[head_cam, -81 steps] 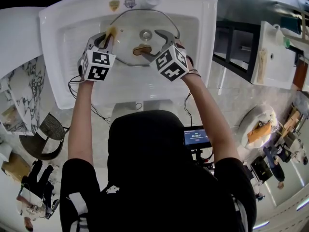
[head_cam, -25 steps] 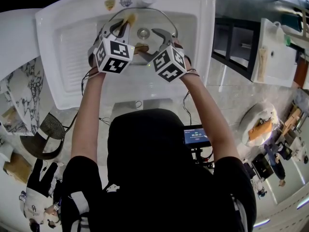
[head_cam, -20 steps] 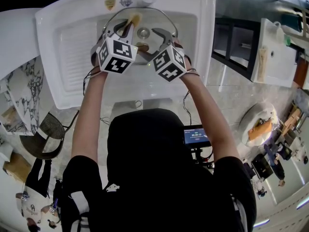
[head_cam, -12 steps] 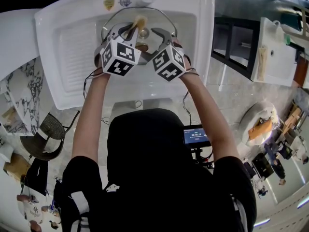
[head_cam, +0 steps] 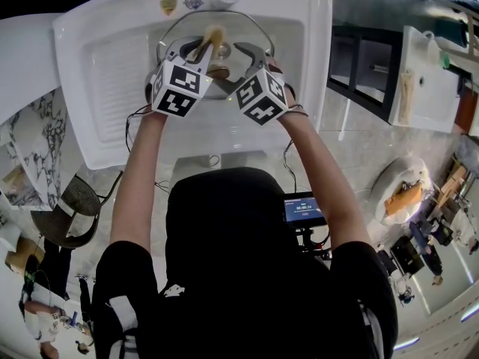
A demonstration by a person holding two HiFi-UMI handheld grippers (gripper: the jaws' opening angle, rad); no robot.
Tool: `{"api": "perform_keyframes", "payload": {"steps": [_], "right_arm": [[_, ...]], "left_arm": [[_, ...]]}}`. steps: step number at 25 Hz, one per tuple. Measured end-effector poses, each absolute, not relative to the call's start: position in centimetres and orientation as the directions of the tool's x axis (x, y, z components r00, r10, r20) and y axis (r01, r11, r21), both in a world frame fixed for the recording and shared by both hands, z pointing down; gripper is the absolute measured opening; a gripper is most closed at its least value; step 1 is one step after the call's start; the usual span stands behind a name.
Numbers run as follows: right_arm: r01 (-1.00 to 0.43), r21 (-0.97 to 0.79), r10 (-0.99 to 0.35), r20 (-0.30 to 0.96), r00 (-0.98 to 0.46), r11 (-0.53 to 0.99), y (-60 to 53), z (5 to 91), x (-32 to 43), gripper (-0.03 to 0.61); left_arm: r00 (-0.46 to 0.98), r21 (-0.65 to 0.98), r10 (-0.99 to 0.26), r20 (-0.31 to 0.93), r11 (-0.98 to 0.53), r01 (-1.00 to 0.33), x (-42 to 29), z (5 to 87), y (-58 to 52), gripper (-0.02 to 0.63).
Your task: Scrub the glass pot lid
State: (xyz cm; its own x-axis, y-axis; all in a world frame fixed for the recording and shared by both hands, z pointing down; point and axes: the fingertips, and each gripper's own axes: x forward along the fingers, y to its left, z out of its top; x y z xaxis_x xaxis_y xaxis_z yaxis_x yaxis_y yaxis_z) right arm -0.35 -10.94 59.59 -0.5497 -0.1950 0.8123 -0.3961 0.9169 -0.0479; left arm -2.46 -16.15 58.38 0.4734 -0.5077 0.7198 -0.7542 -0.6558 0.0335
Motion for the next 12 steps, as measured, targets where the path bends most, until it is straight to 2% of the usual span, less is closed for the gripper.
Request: {"api": "perform_keyframes", "payload": {"steps": [12], "right_arm": [[-0.399, -0.047, -0.194, 0.817, -0.543, 0.916, -11.0, 59.6, -0.3, 0.348]], "left_arm": [[0.45, 0.035, -0.523, 0.724, -0.623, -0.781, -5.4, 59.3, -15.0, 0.023]]}}
